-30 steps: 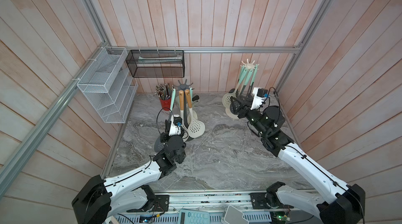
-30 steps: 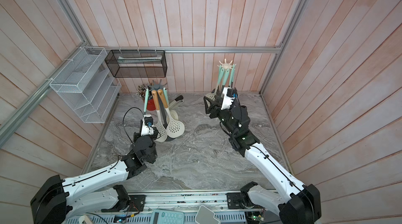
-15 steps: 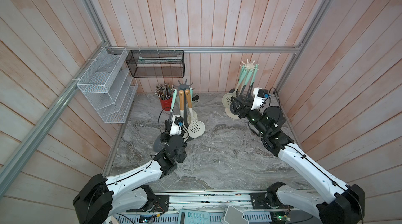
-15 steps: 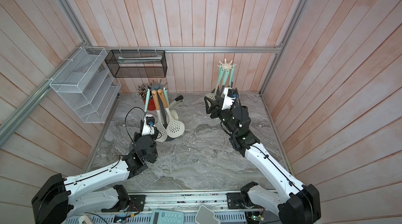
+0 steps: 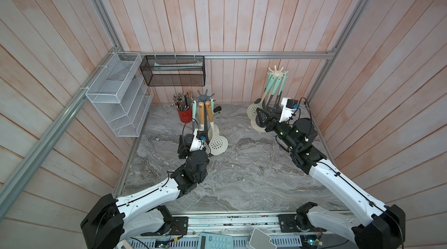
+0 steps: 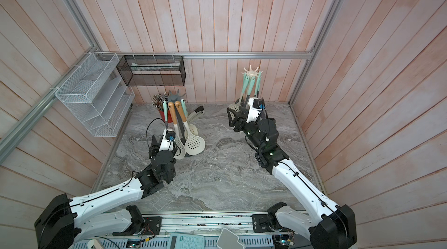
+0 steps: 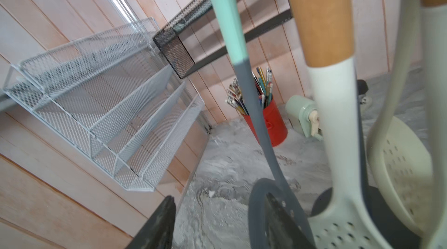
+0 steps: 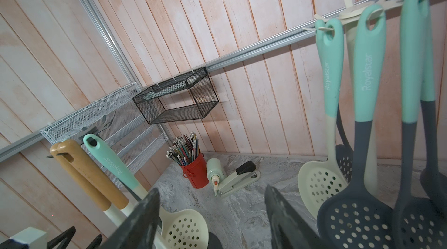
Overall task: Hang the skimmer on the kitchen utensil rack
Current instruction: Hang the skimmer on the rack.
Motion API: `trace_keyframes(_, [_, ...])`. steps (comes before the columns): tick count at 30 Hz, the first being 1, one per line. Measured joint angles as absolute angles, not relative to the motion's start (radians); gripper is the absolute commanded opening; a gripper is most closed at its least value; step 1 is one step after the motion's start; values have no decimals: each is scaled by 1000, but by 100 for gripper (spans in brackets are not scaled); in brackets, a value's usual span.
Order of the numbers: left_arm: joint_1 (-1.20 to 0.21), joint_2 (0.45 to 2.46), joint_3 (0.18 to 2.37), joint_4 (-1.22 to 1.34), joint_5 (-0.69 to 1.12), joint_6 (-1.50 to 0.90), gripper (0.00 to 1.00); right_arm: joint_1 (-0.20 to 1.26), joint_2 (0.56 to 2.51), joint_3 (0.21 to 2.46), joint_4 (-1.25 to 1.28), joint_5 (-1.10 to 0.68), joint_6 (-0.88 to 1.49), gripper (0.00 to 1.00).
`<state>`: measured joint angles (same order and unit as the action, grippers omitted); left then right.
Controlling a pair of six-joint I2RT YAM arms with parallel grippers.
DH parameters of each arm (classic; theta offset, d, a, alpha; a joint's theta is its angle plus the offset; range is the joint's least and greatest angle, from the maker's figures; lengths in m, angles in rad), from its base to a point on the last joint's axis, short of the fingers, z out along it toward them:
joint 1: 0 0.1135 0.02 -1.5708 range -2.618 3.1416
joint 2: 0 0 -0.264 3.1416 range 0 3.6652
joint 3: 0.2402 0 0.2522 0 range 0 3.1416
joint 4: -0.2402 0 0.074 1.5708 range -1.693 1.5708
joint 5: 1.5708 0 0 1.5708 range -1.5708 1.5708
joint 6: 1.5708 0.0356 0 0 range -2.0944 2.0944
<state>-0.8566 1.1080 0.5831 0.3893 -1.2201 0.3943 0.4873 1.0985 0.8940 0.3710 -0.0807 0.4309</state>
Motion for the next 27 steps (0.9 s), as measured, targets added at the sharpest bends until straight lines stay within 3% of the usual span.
trace_keyframes(8, [-850,1003,637,185,-1176,208,100,487,1100,894,371,-81,425,78])
trace_keyframes(16, [-776,822,649,-23,-1011,-1,100,487,1131,894,339,-81,387,98])
trace_keyframes(27, [-635,783,685,-204,-786,-155,100,483,1126,847,313,-84,320,98])
